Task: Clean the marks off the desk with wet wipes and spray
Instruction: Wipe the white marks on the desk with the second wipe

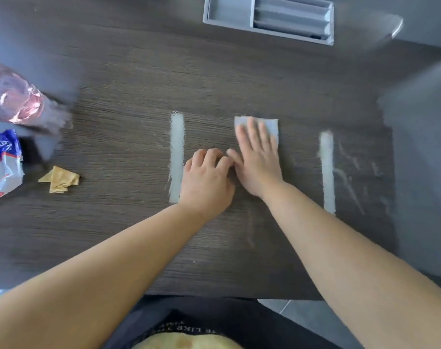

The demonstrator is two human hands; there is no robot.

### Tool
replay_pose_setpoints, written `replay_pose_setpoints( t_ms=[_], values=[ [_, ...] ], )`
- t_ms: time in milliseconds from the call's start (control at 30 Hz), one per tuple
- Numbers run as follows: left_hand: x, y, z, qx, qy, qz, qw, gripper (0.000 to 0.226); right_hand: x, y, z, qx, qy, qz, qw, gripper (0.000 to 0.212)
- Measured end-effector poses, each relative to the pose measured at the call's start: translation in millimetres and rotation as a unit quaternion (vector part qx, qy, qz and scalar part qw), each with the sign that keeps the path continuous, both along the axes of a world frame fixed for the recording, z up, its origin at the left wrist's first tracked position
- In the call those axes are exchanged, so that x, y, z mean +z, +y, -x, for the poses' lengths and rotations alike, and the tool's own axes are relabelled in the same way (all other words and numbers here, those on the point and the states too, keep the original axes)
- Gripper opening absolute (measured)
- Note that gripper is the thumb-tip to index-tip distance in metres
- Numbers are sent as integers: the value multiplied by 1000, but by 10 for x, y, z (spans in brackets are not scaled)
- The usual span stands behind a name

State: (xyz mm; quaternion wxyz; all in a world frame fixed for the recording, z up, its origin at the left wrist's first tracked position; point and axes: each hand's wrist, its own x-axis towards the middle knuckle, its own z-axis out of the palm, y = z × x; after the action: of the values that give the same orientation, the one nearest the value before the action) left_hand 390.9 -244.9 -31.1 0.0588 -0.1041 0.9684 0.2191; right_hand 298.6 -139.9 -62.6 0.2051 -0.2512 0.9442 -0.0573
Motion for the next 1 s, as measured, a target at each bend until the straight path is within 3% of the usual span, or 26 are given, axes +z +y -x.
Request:
replay_pose_setpoints(
  t_ms=[67, 100, 200, 267, 300, 367, 467, 533, 633, 700, 733, 800, 900, 933, 1000],
  values=[
    [18, 70, -13, 7, -17, -1, 1000, 38, 40, 227, -46, 146, -1, 3, 989, 59],
    [7, 61, -30, 7, -20, 6, 1000, 38, 29, 391, 62, 152, 11, -5, 988, 58],
    [-7, 196, -37, 1, -21, 14, 1000, 33, 19, 1040, 503, -54, 25, -67, 996, 56],
    [2, 318, -17, -3, -20, 7, 1000, 33, -16, 1223, 654, -227, 15, -75, 971, 57],
    [3, 385, -7, -6, -28, 5, 1000, 33, -32, 1163, 613, -260, 16, -74, 963, 59],
    [-11, 521, 15, -14, -48, 4, 999, 36, -55, 930, 391, -193, 31, -64, 979, 63],
    [-15, 643, 56, -8, -50, 7, 999, 36, -17, 846, 10, 71, 0, -7, 997, 61],
    [-15, 701, 91, -9, -72, 10, 997, 36, 12, 1173, 164, 119, 15, -10, 993, 59],
    [-2, 778, 149, -15, -101, 18, 995, 40, 1, 1784, 649, -70, 45, -47, 995, 54],
    [-13, 847, 176, -21, -104, 25, 994, 42, 13, 1935, 743, -226, 24, -51, 973, 55],
    [-21, 888, 187, -28, -106, 31, 994, 44, 15, 1867, 647, -256, 15, -53, 965, 56],
    [-46, 957, 199, -38, -107, 48, 992, 47, -25, 1638, 280, -182, 12, -44, 982, 58],
    [-57, 974, 194, -44, -109, 64, 991, 51, -35, 1566, -86, 88, -5, 0, 996, 64],
    [-56, 976, 188, -43, -109, 66, 991, 51, -40, 1676, 13, 119, 5, -9, 993, 67],
    [-47, 982, 185, -40, -108, 70, 991, 50, -85, 1954, 373, 32, 38, -30, 998, 71]
  ],
)
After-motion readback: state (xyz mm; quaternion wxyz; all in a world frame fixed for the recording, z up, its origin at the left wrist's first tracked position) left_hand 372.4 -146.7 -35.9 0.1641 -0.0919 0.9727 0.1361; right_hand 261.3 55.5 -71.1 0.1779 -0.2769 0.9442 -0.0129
